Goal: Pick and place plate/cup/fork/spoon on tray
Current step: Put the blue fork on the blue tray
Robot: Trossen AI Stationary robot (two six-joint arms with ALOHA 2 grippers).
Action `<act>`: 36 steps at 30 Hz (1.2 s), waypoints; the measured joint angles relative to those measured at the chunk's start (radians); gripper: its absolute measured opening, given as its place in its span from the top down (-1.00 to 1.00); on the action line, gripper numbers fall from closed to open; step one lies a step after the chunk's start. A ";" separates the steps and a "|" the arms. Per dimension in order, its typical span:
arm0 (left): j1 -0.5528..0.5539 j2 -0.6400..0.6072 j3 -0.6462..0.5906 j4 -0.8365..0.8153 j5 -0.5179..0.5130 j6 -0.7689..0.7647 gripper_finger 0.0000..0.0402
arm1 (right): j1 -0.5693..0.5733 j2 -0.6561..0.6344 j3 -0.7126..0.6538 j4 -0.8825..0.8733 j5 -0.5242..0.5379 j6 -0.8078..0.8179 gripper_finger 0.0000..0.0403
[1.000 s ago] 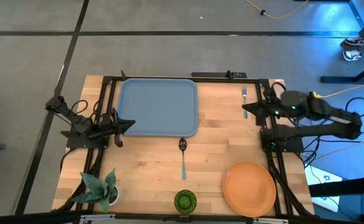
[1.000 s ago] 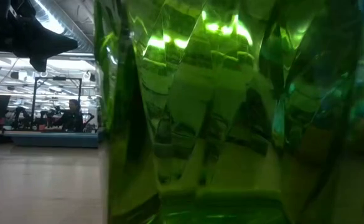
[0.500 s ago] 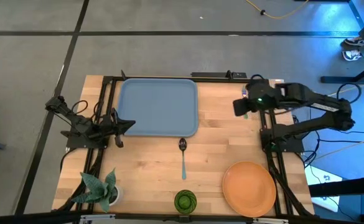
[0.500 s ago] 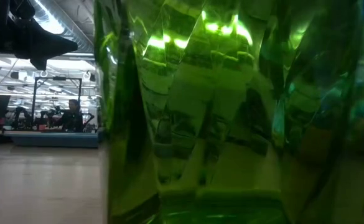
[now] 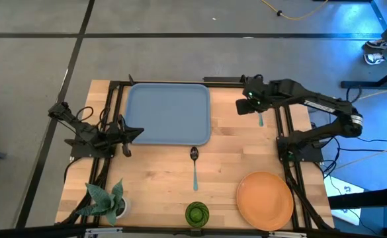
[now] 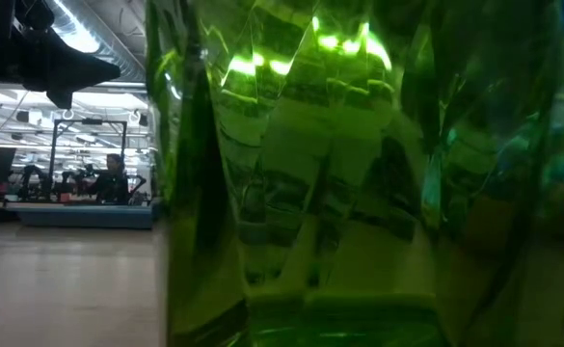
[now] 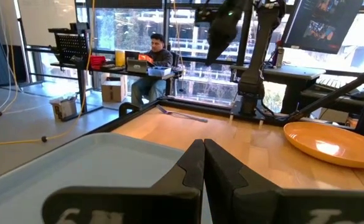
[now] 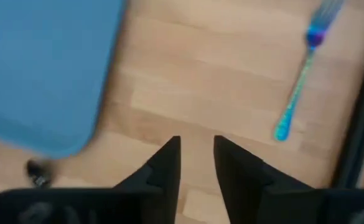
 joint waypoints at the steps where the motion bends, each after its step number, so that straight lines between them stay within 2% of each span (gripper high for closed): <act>1: 0.000 0.000 0.000 0.000 0.000 0.000 1.00 | -0.025 0.015 0.000 -0.009 0.002 -0.006 0.46; 8: 0.000 0.000 0.000 0.001 0.000 -0.025 1.00 | -0.218 0.144 0.000 -0.143 0.026 -0.004 0.43; 15: 0.000 0.000 0.000 0.001 0.003 -0.060 1.00 | -0.354 0.260 -0.001 -0.031 0.028 -0.123 0.43; 18: 0.000 0.000 0.000 0.001 0.003 -0.060 1.00 | -0.401 0.321 -0.001 -0.025 0.024 -0.125 0.43; 26: 0.000 0.000 0.000 0.002 0.004 -0.060 1.00 | -0.449 0.471 -0.001 -0.023 0.001 -0.134 0.43; 36: 0.000 0.000 0.000 0.034 0.004 -0.060 1.00 | -0.488 0.621 -0.002 -0.005 0.046 -0.155 0.43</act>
